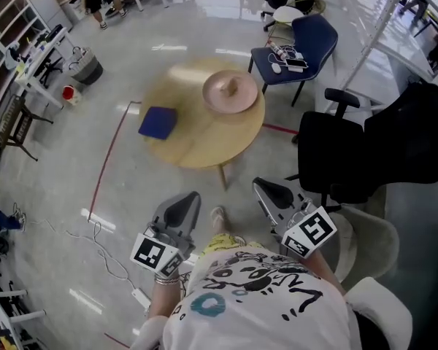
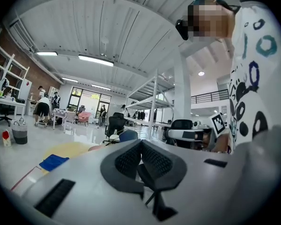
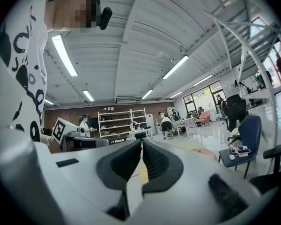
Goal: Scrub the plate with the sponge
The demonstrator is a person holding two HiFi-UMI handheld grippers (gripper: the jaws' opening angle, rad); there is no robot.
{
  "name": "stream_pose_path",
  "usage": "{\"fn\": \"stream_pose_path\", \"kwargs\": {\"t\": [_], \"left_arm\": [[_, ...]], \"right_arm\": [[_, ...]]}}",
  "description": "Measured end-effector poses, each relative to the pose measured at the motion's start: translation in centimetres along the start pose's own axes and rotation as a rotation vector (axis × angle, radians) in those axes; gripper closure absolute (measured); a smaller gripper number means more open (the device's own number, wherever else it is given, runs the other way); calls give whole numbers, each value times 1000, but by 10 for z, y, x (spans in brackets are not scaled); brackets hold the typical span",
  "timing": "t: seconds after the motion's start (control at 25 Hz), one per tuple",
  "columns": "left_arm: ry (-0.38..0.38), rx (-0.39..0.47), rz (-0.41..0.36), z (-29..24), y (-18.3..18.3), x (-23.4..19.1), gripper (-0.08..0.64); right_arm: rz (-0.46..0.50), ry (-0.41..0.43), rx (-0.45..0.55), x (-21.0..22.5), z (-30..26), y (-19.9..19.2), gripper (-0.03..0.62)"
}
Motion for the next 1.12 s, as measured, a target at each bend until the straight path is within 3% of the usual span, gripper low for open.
{"fn": "stream_pose_path", "kwargs": {"t": [0.28, 0.68, 0.92, 1.12], "left_arm": [[-43, -1, -14, -52, 15, -50, 545], [-118, -53, -16, -147, 18, -173, 545], [-219, -132, 10, -197, 17, -243, 545], [-233, -155, 72, -219, 9, -290, 545]], "right_arm": [[3, -34, 4, 49, -45, 8, 563], [-2, -87, 14, 133, -158, 14, 563], [-26, -147, 6, 174, -230, 19, 563], [-41, -167, -46, 185, -266, 17, 563]]}}
Point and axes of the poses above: the fingertips, and each gripper's own axes: z backward along the fingers, x to its right, y out of its top, the point moved 6 cm from there along z, backward along the fingers, and after that the axes turned 3 degrees about -y, right-handed, at the moved point
